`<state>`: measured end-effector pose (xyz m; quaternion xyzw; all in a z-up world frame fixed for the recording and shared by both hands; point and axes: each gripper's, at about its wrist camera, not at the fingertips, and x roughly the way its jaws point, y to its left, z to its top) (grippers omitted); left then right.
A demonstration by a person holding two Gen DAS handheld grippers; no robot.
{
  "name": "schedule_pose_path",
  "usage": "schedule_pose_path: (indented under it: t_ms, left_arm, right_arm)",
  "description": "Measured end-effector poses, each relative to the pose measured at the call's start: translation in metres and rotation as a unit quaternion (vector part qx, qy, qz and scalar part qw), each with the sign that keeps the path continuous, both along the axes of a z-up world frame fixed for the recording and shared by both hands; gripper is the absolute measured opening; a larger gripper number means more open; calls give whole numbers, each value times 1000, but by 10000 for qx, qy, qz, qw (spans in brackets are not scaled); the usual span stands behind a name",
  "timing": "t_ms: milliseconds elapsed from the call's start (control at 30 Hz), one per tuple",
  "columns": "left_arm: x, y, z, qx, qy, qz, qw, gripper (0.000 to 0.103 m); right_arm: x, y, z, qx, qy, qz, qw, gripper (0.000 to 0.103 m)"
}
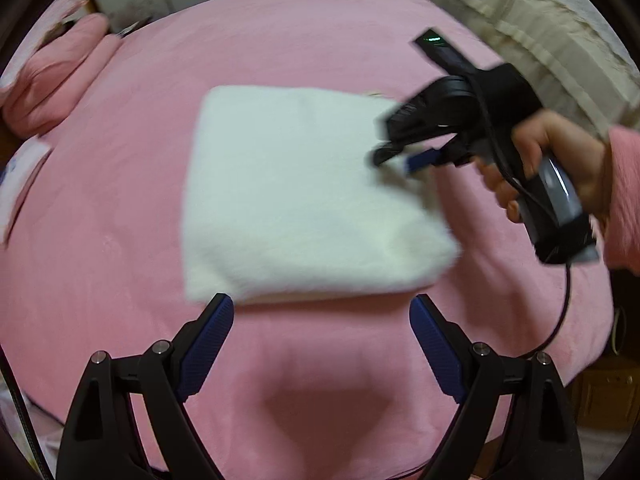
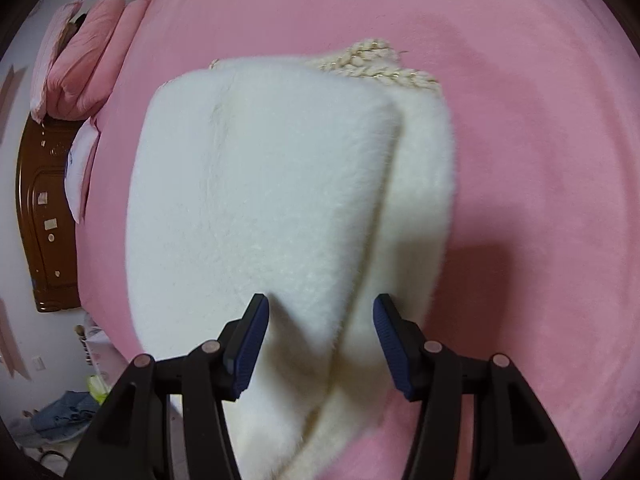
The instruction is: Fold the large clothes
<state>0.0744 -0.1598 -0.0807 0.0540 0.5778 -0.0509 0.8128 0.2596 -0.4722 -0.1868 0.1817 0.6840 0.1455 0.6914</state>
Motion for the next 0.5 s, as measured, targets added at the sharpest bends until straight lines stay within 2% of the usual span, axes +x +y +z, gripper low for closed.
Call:
schedule_pose_path:
  t_ms: [33, 100, 233, 267, 333, 400, 500]
  left_arm:
    - [1, 3, 1, 30, -7, 55, 10000, 88]
    - [1, 9, 4, 69, -13, 140, 9999, 88]
    - [5, 19, 13, 353, -210, 332, 9986, 88]
    - [11, 35, 20, 427, -286, 404, 9979, 88]
    - [13, 41, 20, 520, -343, 492, 9968, 88]
    - [15, 48, 21, 577, -284, 590, 9962, 88]
    - [20, 54, 19, 667, -228, 706, 9950, 88]
  right_arm:
    - [-1, 2, 4, -4, -188, -134, 9997, 11]
    - [-4, 4, 14, -27, -421, -320, 9986, 10]
    - [-21, -10, 63, 146, -1247, -467, 9910, 8]
    - [-25, -14, 74, 172, -1368, -509, 9891, 8]
    - [-27, -16, 81, 27, -1438, -509, 9883, 8]
    - [-29, -16, 70, -313, -1377, -467, 9889, 8]
    - [-28, -15, 24, -587, -804, -647, 9929, 11]
